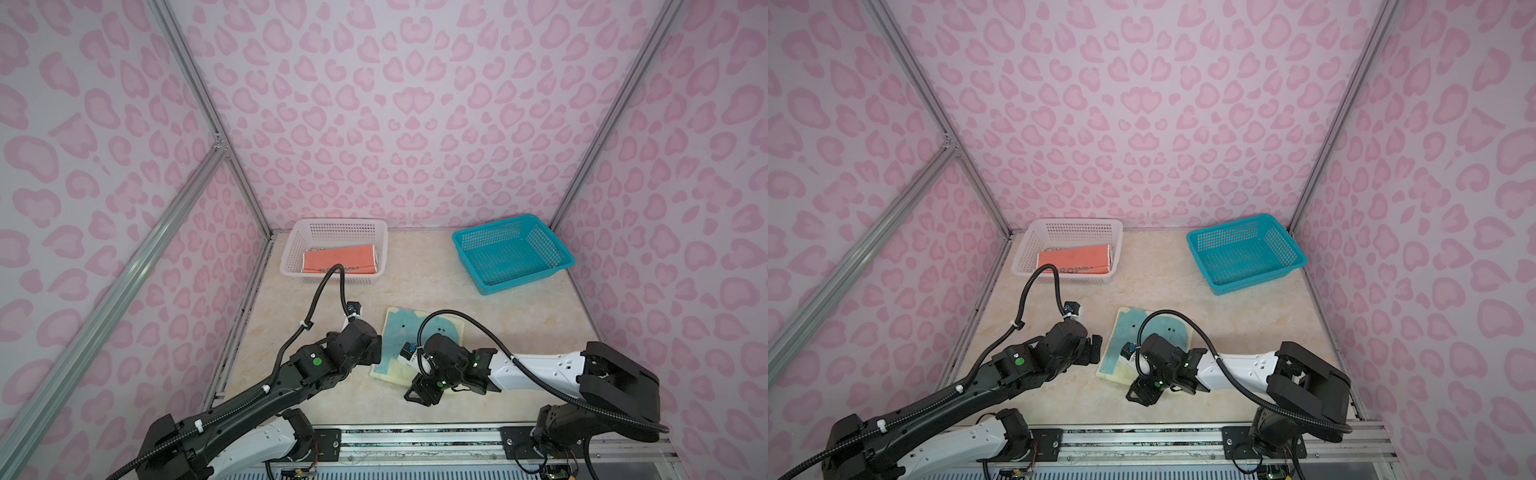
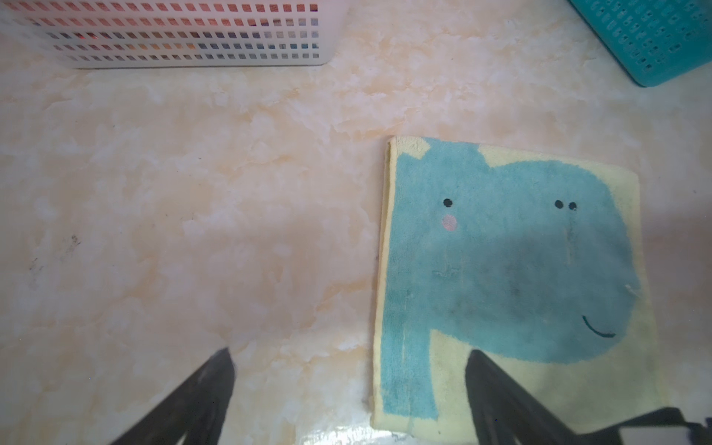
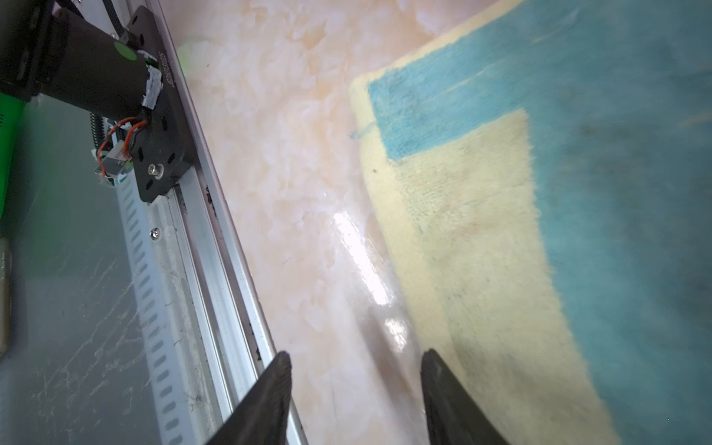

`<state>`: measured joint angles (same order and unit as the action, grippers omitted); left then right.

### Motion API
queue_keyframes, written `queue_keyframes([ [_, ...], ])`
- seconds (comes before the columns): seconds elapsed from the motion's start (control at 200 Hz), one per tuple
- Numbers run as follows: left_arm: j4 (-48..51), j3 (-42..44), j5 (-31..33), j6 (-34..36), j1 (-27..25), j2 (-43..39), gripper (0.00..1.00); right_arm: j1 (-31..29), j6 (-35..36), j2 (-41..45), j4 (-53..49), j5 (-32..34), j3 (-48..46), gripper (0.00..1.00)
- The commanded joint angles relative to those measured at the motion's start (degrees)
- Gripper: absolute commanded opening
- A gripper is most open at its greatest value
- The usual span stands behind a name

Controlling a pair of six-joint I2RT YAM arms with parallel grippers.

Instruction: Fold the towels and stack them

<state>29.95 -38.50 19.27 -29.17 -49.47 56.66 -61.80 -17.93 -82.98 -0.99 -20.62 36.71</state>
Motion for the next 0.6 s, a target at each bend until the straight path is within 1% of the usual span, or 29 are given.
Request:
queue_keyframes([
  [0.0,-3.59,-1.89,-2.1,1.77,1.77,3.04,0.97,3.22,-2.38,3.3,-1.08,6.49,-0.86,0.54],
  [0.05,-4.63,-3.05,-3.24,2.15,3.07,5.69,0.98,5.35,-2.64,4.87,-1.1,7.87,-0.93,0.54],
  [0.17,-7.5,-6.78,-5.58,4.2,5.67,12.67,0.99,11.64,-4.26,7.07,-2.69,13.57,-0.61,0.54],
  [0.33,-11.43,-12.08,-8.55,7.22,7.77,21.91,0.96,20.04,-6.96,7.9,-4.1,20.38,0.11,0.5],
  [0.45,-13.65,-16.02,-9.22,9.48,8.59,28.24,0.95,25.81,-7.2,7.94,-2.35,21.72,-0.83,0.48],
  [0.595,-14.65,-20.94,-9.43,10.93,9.9,35.69,0.93,30.14,-6.22,5.49,-0.92,21.46,-0.9,0.47],
])
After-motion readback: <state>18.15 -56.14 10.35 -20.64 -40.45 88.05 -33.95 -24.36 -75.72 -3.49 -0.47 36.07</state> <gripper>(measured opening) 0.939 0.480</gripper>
